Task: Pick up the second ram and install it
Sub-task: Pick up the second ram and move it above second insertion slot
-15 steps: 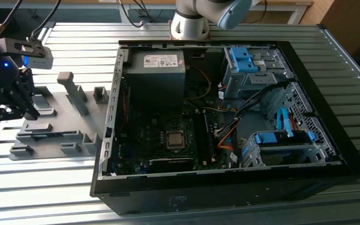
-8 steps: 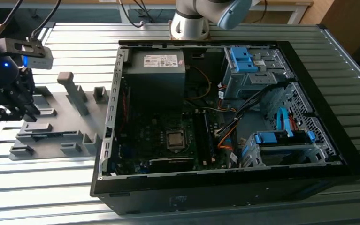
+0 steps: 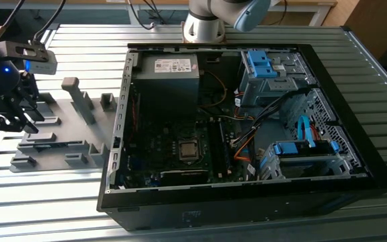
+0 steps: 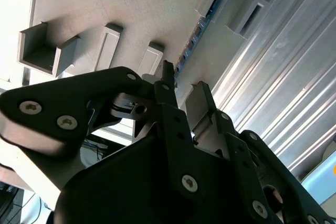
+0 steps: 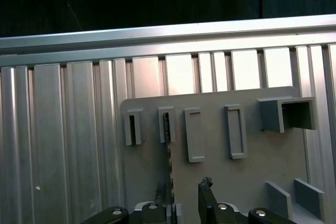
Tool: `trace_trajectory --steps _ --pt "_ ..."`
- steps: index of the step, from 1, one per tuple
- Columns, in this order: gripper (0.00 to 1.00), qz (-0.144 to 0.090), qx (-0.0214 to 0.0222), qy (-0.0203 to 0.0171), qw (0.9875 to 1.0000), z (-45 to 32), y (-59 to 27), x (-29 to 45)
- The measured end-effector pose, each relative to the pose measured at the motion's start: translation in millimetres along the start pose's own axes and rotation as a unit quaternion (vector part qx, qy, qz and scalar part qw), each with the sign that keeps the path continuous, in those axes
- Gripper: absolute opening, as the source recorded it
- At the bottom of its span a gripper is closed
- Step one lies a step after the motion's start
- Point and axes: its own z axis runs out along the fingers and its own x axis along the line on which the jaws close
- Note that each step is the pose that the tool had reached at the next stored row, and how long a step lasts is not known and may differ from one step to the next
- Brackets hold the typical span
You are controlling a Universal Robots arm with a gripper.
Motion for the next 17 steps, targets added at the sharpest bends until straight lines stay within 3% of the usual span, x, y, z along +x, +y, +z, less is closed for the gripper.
trace_trajectory --steps 17 --pt "0.37 -0.004 -0.0001 0.0 1.0 2.2 0.0 0.2"
